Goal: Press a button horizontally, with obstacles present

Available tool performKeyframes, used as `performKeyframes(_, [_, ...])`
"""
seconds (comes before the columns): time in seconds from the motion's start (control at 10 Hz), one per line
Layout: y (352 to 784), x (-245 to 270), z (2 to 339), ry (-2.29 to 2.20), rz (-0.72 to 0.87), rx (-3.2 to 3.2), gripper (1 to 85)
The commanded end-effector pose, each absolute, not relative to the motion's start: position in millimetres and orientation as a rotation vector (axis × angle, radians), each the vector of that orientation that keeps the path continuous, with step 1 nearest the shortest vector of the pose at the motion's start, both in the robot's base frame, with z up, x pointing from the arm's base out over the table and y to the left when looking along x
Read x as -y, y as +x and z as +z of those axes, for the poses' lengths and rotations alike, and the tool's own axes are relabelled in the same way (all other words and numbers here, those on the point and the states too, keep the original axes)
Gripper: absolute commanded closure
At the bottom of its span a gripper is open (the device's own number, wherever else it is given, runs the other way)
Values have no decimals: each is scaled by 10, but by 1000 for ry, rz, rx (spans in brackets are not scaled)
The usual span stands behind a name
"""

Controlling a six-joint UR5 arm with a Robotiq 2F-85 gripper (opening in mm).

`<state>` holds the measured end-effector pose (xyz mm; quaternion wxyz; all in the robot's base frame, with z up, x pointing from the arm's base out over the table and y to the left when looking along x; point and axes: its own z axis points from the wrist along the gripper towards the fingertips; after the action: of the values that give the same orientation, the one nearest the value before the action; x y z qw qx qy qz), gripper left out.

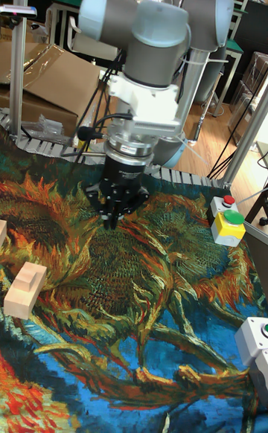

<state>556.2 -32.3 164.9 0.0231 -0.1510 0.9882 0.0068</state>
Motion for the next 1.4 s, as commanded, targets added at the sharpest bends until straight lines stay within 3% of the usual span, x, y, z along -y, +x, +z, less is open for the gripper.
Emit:
performKeyframes(0.0, [5577, 264, 1632, -472, 149, -3027, 297])
performKeyframes(0.4, [5689, 264, 1641, -403, 141, -2996, 350])
performKeyframes(0.5, [5729, 288, 1643, -390, 124, -2985, 470])
performKeyframes(0.6, [5742, 415, 1635, -335, 54, -2996, 760])
performKeyframes(0.7, [5742, 411, 1635, -300, 58, -2999, 843])
performKeyframes(1.1, [5655, 442, 1625, -296, 46, -3035, 843])
performKeyframes(1.3, [5707, 288, 1641, -300, 132, -3006, 843])
